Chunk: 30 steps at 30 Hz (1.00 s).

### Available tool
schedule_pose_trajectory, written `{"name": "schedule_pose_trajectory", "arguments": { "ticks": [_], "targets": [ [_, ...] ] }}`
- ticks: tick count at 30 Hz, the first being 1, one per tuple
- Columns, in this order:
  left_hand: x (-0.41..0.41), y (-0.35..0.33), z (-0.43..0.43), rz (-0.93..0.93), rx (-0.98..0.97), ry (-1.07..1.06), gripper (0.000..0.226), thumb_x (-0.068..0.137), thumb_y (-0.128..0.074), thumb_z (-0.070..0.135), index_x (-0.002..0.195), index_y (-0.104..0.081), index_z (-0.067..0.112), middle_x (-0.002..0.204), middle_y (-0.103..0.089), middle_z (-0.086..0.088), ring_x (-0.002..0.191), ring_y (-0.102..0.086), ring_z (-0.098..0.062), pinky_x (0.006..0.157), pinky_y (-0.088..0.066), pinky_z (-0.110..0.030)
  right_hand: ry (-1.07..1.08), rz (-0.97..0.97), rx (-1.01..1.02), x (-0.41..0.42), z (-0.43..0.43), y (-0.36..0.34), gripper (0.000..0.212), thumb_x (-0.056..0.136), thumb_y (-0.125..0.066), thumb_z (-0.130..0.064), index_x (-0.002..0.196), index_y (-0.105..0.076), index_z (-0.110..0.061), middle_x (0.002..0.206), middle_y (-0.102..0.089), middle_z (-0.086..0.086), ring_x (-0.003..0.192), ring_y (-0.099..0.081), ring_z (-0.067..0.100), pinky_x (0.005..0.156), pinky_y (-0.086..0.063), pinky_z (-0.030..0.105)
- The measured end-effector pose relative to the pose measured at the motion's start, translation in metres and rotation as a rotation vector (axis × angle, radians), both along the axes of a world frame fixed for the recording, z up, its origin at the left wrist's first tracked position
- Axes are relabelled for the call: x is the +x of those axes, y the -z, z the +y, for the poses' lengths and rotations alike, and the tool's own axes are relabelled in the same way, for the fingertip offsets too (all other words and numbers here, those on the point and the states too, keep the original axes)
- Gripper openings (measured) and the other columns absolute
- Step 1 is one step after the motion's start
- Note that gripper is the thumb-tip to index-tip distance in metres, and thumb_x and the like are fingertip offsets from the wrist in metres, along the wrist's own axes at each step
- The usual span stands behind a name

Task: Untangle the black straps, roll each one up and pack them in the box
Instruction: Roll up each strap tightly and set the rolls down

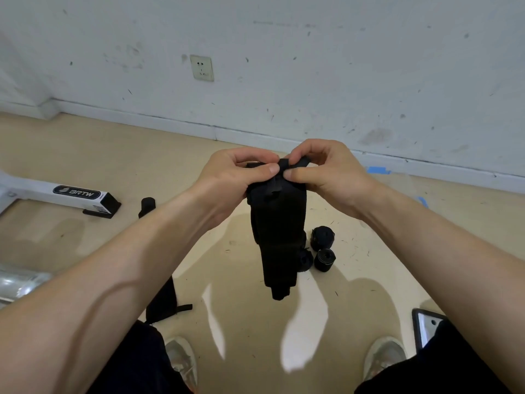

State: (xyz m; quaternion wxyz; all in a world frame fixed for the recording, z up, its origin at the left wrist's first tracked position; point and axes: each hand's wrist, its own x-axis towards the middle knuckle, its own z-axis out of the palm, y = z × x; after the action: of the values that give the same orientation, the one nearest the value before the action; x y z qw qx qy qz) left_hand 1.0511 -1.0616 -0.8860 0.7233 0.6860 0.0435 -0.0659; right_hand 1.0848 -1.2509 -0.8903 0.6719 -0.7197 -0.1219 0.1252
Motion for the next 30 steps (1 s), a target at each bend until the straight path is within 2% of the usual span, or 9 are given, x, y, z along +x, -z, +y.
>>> {"name": "schedule_pose_trajectory", "arguments": {
  "ticks": [4, 7, 10, 13, 17, 19, 23, 27, 30],
  "targets": [
    [-0.001, -0.001, 0.001, -0.003, 0.021, -0.011, 0.022, 0.086, -0.077, -0.001, 0.096, -0.066, 0.016, 0.086, -0.073, -0.012, 0.07, -0.063, -0.027, 0.06, -0.047, -0.031, -0.056, 0.162, 0.113, 0.001, -0.006, -0.004, 0.007, 0.096, -0.065, -0.004, 0.095, -0.063, -0.011, 0.084, -0.064, 0.009, 0.075, -0.063, 0.023, 0.082, -0.056, 0.038],
    [-0.001, -0.001, 0.002, -0.02, 0.029, -0.02, 0.025, 0.085, -0.078, -0.004, 0.095, -0.065, 0.015, 0.084, -0.073, -0.007, 0.07, -0.065, -0.026, 0.06, -0.048, -0.03, -0.097, 0.167, 0.015, 0.002, -0.01, -0.004, 0.017, 0.097, -0.066, -0.016, 0.113, -0.064, -0.01, 0.094, -0.07, 0.011, 0.087, -0.07, 0.027, 0.083, -0.06, 0.036],
    [0.001, 0.002, 0.002, -0.047, 0.041, -0.027, 0.027, 0.08, -0.082, -0.002, 0.092, -0.067, 0.016, 0.082, -0.071, -0.003, 0.073, -0.065, -0.023, 0.061, -0.049, -0.03, -0.108, 0.089, -0.075, 0.002, -0.008, -0.003, 0.017, 0.097, -0.066, -0.018, 0.109, -0.07, -0.007, 0.092, -0.071, 0.013, 0.09, -0.071, 0.028, 0.087, -0.061, 0.038],
    [0.001, 0.003, 0.001, -0.038, 0.017, -0.051, 0.025, 0.084, -0.08, -0.001, 0.101, -0.068, 0.013, 0.09, -0.071, -0.007, 0.076, -0.07, -0.023, 0.064, -0.055, -0.029, -0.073, 0.078, -0.01, 0.001, -0.006, -0.001, 0.014, 0.095, -0.067, -0.008, 0.109, -0.071, -0.008, 0.09, -0.07, 0.013, 0.088, -0.071, 0.026, 0.085, -0.061, 0.038],
    [0.0, 0.009, 0.003, -0.002, 0.053, 0.066, 0.027, 0.095, -0.073, 0.02, 0.116, -0.07, 0.002, 0.112, -0.075, -0.019, 0.103, -0.074, -0.03, 0.089, -0.06, -0.038, -0.046, 0.09, 0.053, 0.0, -0.005, 0.0, 0.017, 0.093, -0.067, 0.0, 0.108, -0.071, -0.008, 0.096, -0.074, 0.016, 0.089, -0.073, 0.027, 0.079, -0.059, 0.033],
    [0.0, 0.01, 0.002, -0.013, 0.087, 0.087, 0.029, 0.098, -0.069, 0.022, 0.119, -0.07, 0.002, 0.118, -0.073, -0.021, 0.109, -0.073, -0.032, 0.094, -0.06, -0.041, -0.027, 0.087, 0.048, -0.001, -0.004, -0.001, 0.019, 0.092, -0.068, 0.001, 0.107, -0.071, -0.009, 0.101, -0.074, 0.018, 0.09, -0.073, 0.028, 0.079, -0.059, 0.034],
    [0.001, 0.009, 0.0, 0.016, -0.019, 0.047, 0.03, 0.096, -0.071, 0.014, 0.123, -0.066, 0.0, 0.119, -0.072, -0.018, 0.107, -0.073, -0.03, 0.085, -0.06, -0.035, 0.027, 0.058, 0.024, 0.001, -0.003, -0.001, 0.021, 0.088, -0.073, 0.001, 0.101, -0.073, -0.016, 0.112, -0.071, 0.022, 0.097, -0.072, 0.032, 0.084, -0.06, 0.039],
    [0.001, 0.006, -0.003, 0.046, -0.1, 0.081, 0.036, 0.097, -0.069, 0.021, 0.124, -0.067, -0.003, 0.114, -0.072, -0.018, 0.101, -0.073, -0.025, 0.08, -0.058, -0.029, 0.051, 0.002, -0.005, 0.001, -0.003, -0.002, 0.026, 0.083, -0.076, 0.006, 0.095, -0.074, -0.016, 0.098, -0.071, 0.007, 0.099, -0.068, 0.021, 0.088, -0.061, 0.042],
    [0.002, 0.007, -0.003, 0.035, -0.077, 0.069, 0.035, 0.098, -0.067, 0.027, 0.12, -0.071, 0.0, 0.107, -0.074, -0.014, 0.098, -0.072, -0.023, 0.08, -0.057, -0.029, 0.056, -0.028, -0.047, 0.0, -0.002, -0.003, 0.028, 0.079, -0.077, 0.009, 0.094, -0.073, -0.015, 0.089, -0.07, 0.0, 0.096, -0.067, 0.015, 0.089, -0.061, 0.042]
  ]
}}
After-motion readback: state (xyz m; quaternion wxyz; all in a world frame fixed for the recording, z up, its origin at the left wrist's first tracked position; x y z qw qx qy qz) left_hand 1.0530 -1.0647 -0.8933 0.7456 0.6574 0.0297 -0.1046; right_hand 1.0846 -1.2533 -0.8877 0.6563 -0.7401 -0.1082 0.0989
